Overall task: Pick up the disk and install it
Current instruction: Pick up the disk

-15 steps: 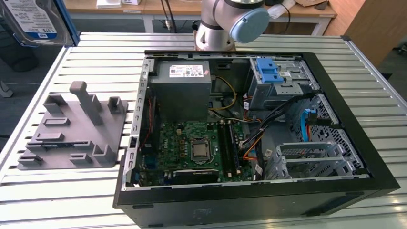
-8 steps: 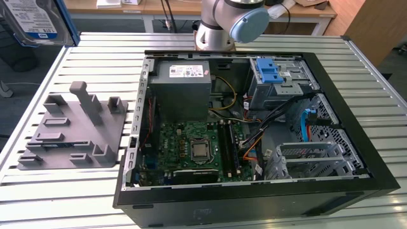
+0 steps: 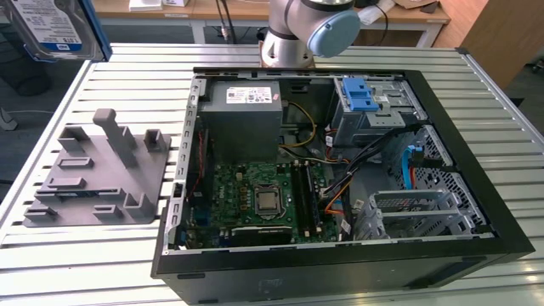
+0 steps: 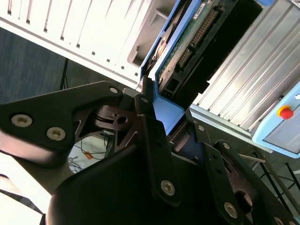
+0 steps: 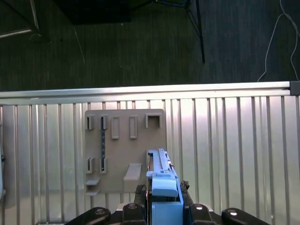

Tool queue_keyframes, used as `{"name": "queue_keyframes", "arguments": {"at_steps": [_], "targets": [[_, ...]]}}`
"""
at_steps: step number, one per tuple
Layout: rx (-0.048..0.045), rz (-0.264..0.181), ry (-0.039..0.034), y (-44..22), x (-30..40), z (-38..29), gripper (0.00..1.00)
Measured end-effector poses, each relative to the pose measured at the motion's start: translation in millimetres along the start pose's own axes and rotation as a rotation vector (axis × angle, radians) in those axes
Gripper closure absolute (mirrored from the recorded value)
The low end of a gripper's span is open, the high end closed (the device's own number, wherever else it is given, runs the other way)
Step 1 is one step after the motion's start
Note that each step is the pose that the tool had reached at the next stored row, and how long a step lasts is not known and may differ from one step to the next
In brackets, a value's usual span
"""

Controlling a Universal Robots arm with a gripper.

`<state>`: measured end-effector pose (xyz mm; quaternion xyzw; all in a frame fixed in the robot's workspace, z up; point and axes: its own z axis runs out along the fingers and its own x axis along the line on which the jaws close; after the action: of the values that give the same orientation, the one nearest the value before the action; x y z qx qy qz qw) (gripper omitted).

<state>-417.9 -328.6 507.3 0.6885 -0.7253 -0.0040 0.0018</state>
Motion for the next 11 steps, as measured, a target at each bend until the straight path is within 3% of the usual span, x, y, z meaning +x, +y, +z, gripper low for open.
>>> {"name": "queue_keyframes", "arguments": {"at_steps": [5, 11], "targets": [[0.0001, 0.000, 0.0000, -2.0, 2.0, -4.7, 0.63], [0.0001, 0.000, 0.0000, -4.6, 15.4, -4.8, 0.63]]}}
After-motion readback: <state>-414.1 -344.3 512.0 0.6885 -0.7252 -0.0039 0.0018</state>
